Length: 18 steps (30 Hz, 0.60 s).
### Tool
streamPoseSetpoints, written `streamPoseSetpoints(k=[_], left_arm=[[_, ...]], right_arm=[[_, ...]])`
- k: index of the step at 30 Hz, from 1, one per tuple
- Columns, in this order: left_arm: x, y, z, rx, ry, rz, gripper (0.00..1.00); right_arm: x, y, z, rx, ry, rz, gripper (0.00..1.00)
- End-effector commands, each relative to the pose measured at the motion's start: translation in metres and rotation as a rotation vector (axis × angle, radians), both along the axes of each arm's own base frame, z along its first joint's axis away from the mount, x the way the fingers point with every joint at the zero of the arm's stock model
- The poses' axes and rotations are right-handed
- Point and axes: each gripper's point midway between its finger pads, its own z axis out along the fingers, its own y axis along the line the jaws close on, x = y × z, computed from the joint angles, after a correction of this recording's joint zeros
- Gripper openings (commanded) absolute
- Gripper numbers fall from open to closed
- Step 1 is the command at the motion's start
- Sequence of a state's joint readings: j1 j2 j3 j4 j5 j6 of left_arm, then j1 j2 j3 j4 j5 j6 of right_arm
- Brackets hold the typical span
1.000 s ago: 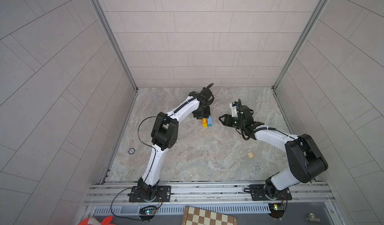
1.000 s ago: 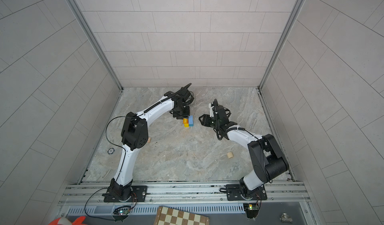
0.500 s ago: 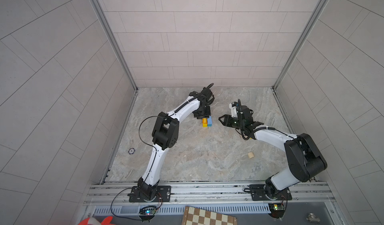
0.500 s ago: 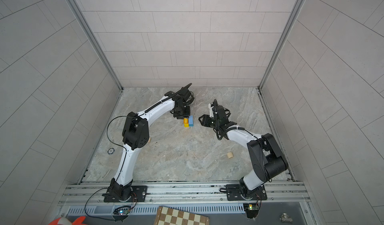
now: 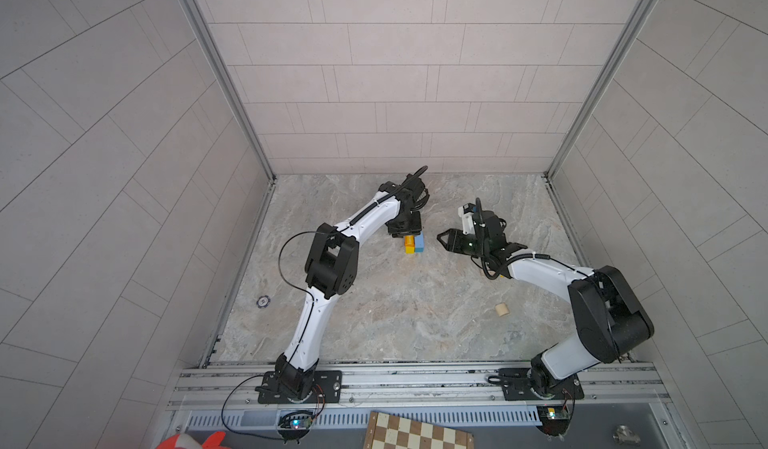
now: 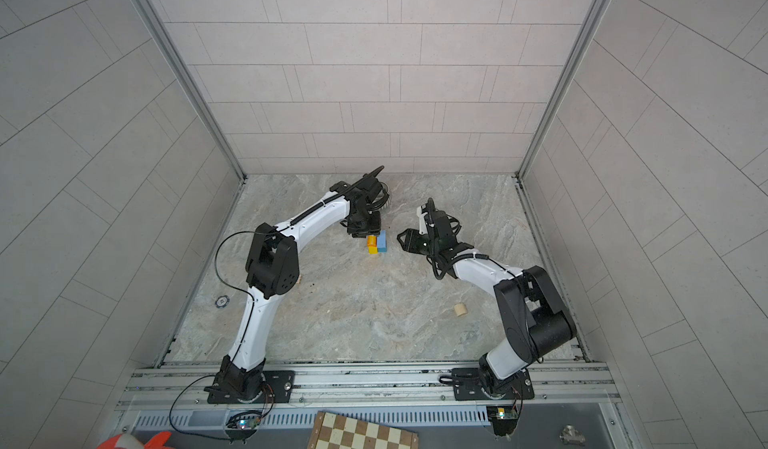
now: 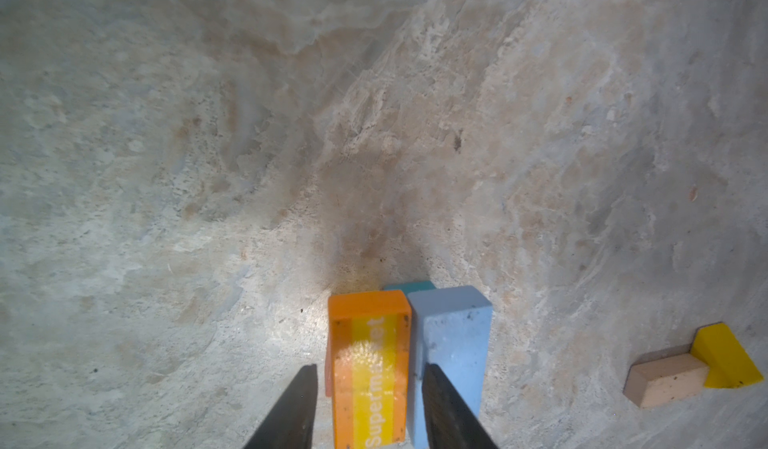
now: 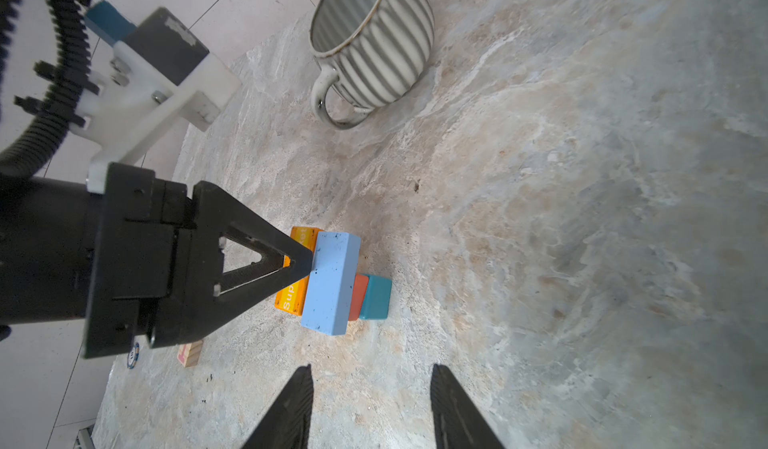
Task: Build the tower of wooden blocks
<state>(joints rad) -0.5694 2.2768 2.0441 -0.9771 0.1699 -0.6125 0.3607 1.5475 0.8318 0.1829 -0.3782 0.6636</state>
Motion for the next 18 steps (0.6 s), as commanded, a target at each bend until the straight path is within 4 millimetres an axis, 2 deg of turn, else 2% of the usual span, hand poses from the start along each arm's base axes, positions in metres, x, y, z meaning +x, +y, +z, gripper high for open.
streamPoseSetpoints(k=[1, 6, 10, 14, 18], left_arm=[[0.005, 0.002, 0.007, 0.007, -0.018, 0.004, 0.53], [0.008, 0.003, 0.015, 0.000, -0.033, -0.002, 0.57], [0.010, 0.014, 0.024, 0.009, -0.036, 0.000, 0.57], [0.010, 0.032, 0.027, -0.007, -0.034, 0.023, 0.32], [0.007, 0.045, 0.024, -0.005, -0.031, 0.031, 0.16]], right_arm=[[0.007, 0.002, 0.008, 0.019, -0.014, -0.007, 0.48], [0.007, 0.001, 0.006, 0.007, -0.011, -0.006, 0.47], [0.007, 0.000, 0.002, -0.011, -0.004, -0.002, 0.37], [0.010, 0.003, -0.009, -0.034, 0.035, 0.015, 0.21], [0.009, 0.002, -0.017, -0.096, 0.052, 0.017, 0.12]])
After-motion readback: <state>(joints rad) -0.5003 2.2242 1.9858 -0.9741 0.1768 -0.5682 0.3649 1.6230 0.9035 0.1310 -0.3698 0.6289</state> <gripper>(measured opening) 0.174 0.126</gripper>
